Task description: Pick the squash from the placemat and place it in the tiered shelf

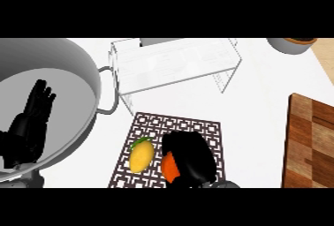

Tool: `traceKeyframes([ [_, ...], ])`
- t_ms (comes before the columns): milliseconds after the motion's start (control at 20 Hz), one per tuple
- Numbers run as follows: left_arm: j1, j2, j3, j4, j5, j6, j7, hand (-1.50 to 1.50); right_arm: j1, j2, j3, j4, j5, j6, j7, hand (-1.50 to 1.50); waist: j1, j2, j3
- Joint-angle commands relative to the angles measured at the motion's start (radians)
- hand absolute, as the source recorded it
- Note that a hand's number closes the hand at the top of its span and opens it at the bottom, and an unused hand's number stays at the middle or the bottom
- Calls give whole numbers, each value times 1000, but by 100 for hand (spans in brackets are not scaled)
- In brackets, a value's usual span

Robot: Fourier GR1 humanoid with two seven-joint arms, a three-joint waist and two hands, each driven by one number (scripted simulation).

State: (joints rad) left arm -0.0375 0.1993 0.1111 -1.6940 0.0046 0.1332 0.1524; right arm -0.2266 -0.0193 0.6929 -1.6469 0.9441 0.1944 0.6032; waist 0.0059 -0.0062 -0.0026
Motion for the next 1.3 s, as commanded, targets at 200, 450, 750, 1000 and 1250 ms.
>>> traceKeyframes([
  [200, -15, -30, -28, -7, 20, -24, 17, 0, -157, 19, 61, -320, -76, -218, 441, 150, -4, -4, 1],
  [450, -27, -39, -18, 17, 1, -15, -10, 0, -382, 19, -28, -373, -9, -110, 667, 150, -9, 1, 1],
  [750, -68, -36, -5, 16, 0, -18, 34, 0, -507, 19, -104, -262, -31, -112, 682, 150, -3, 5, 2],
  [1000, -4, -49, -9, -18, 1, -39, 1, 0, -542, 19, -283, -143, -38, -124, 524, 150, 1, 7, 2],
  [1250, -69, -60, -20, -17, -29, -14, 51, 0, -530, 10, -368, 18, -49, -237, 368, 150, 2, 11, 3],
])
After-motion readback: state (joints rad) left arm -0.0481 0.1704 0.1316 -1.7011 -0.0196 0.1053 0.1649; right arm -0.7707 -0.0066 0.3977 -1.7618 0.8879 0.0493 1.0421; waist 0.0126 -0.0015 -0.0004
